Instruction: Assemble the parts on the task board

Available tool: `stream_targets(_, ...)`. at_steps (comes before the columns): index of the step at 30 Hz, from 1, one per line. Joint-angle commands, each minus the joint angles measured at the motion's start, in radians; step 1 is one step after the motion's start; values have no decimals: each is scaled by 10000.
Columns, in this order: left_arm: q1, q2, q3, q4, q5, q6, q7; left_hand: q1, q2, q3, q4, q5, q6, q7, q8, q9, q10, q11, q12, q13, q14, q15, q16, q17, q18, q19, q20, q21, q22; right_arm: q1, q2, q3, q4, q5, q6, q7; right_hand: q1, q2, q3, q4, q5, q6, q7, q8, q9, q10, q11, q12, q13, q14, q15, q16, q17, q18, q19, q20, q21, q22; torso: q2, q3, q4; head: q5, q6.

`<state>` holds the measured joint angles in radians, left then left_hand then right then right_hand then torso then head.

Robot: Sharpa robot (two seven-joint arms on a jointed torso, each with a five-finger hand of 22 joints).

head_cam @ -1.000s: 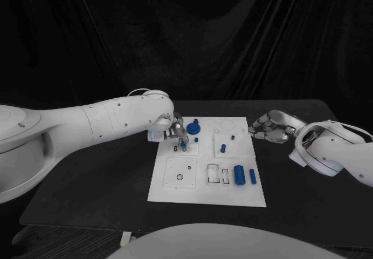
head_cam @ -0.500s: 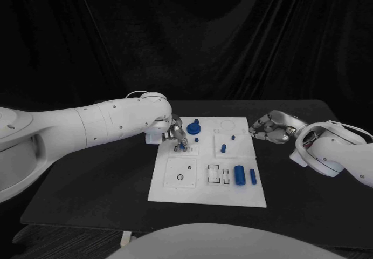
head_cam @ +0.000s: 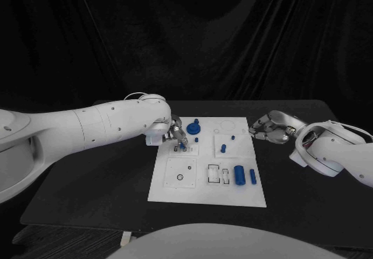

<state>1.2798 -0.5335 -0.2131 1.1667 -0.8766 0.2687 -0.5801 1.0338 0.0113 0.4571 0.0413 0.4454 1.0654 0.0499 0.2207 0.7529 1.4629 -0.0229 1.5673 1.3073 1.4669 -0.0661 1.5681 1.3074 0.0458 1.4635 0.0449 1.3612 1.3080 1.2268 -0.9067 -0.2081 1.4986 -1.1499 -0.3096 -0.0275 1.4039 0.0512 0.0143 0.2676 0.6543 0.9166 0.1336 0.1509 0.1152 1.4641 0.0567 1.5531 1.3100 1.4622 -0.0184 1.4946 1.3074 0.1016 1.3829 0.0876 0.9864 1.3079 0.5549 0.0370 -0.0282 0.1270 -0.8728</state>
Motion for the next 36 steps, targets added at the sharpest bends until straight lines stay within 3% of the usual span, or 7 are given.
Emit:
stream_targets(1,-22,29,8,-40,533,-101,-12,-93,66,528,-448,30,40,-38,16,15,1034,-46,-31,2590,1039,-87,27,2634,34,-11,-67,-64,1976,-25,-5,6,-6,-46,55,-162,123,15,61,-22,53,59,21,-1,-14,736,-34,-40,2249,755,-3,-36,1662,102,-84,-14,-29,1131,2,3,-7,18,2)
stream_targets(20,-47,71,7,-175,680,-85,-22,-177,110,581,-458,78,4,-27,-14,23,1053,-37,-4,2608,1039,-85,27,2634,31,-3,-67,-57,1978,-26,1,6,10,-46,25,-162,123,15,61,-22,53,59,21,-1,-14,736,-34,-40,2249,755,-3,-36,1662,102,-84,-14,-29,1131,10,0,-3,-19,2)
stream_targets(36,-215,203,6,-421,678,-3,1,-200,123,585,-451,78,16,-29,-9,28,1065,-37,15,2621,1039,-84,27,2634,29,1,-67,-50,1980,-29,-2,6,15,-46,24,-158,123,15,61,-22,53,59,21,-1,-14,736,-34,-40,2249,755,-3,-36,1662,102,-84,-14,-29,1131,4,-1,-1,-43,2)
